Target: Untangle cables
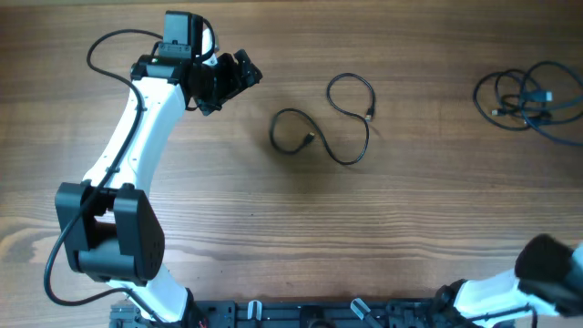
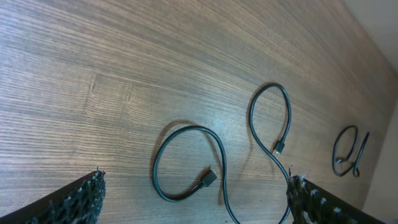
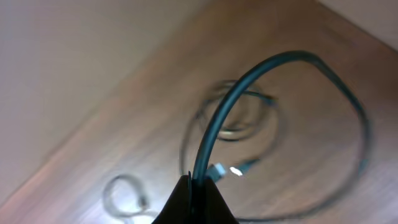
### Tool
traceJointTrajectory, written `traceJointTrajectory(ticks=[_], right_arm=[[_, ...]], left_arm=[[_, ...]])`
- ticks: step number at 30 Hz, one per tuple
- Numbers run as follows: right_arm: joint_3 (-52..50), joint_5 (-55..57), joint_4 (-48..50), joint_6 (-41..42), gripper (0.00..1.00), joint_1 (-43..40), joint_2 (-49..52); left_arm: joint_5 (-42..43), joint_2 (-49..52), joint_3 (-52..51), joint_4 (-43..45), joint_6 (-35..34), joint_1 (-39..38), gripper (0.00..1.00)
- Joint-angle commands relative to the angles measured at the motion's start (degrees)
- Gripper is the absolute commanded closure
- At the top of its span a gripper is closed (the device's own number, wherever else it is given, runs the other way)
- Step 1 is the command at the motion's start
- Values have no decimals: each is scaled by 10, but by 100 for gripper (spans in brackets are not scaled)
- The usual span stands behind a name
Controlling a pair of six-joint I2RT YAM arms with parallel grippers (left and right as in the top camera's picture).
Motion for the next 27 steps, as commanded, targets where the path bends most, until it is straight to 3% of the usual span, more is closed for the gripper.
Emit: traceJointTrajectory(ticks=[1,4,19,25,26,27], right_arm=[[-1,241,2,108,96,-11,37],[-2,348,4,162,96,-18,55],[-10,199,-2,129,96,-31,246],[-10,197,-4,127,94,-45,311],[-10,192,-5,104,87,-49,327],[-10,188,-5,99,59,-50,334]], left_arm=[[7,-5,2,0,13,-2,5],[7,-5,2,-2,13,-2,5],[7,-5,2,-10,11,-2,4],[7,-5,2,-19,12,-2,3],[7,-5,2,-19,12,-2,4],[7,-5,2,-19,12,-2,3]])
